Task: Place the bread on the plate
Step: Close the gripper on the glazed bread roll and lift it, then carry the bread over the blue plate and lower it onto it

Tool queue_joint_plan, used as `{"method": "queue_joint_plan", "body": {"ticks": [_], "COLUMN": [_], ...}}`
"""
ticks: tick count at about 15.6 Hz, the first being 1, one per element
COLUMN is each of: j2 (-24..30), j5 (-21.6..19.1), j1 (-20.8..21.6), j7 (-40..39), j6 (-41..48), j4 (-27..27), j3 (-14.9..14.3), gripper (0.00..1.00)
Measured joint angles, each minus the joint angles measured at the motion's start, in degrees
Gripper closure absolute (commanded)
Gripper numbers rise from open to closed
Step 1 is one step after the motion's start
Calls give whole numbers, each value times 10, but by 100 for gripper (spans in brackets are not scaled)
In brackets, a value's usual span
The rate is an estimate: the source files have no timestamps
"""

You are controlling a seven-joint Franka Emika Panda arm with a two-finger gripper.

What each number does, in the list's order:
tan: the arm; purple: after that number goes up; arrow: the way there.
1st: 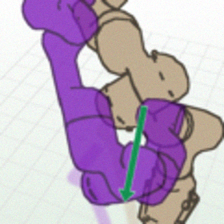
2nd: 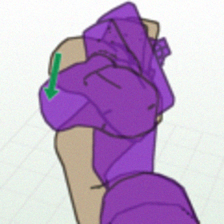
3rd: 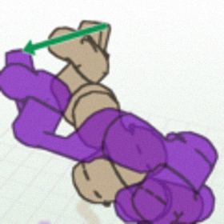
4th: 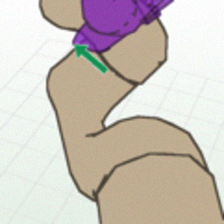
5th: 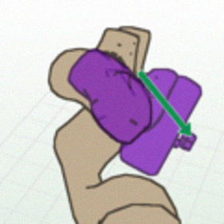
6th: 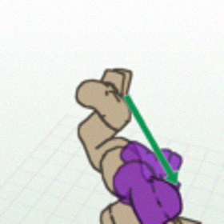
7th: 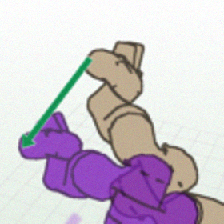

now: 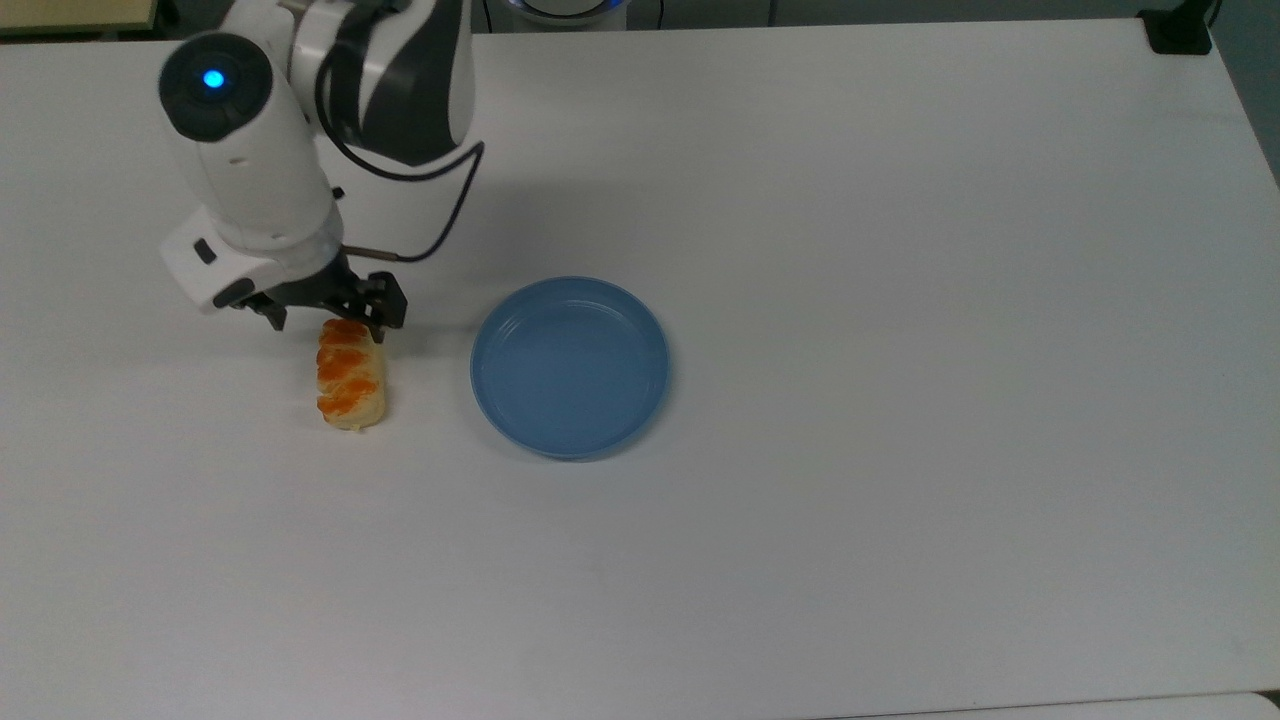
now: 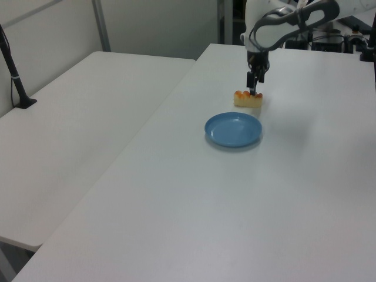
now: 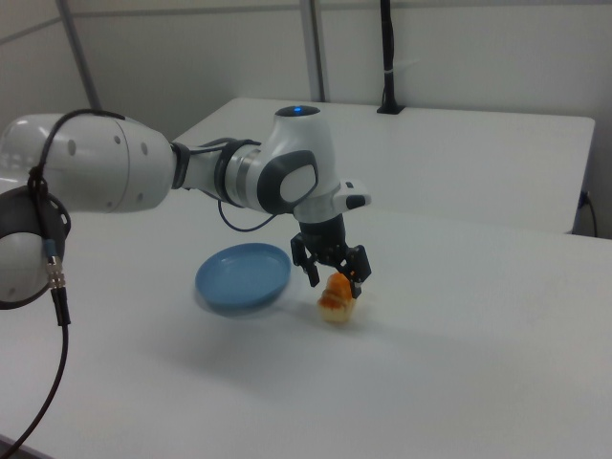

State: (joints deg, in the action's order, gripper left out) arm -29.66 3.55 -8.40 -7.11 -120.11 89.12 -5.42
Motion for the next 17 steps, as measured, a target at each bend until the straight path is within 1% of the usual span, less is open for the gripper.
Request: {"method": "queue_joint_plan", "body": {"ticks": [2,3,4,5,6,7,8,9,14,17], "j2": [-19,-27,-34,-39,-42,-43,-43,-44,-42,-21], "j5": [0,0,0,0,0,0,0,0,0,0], "j1": [4,3,3,2,2,2,2,2,3,21], "j7": [15,17,18,18,18,18,18,18,18,18], "j6": [-31,-41,-50,-54,-54,-54,-54,-54,-54,-53], "j4": [0,0,-1,-3,-5,-6,-6,-6,-17,-20], "j3": [0,0,0,0,0,0,0,0,0,4], "gripper": [0,8,18,34,46,56,61,62,61,61]}}
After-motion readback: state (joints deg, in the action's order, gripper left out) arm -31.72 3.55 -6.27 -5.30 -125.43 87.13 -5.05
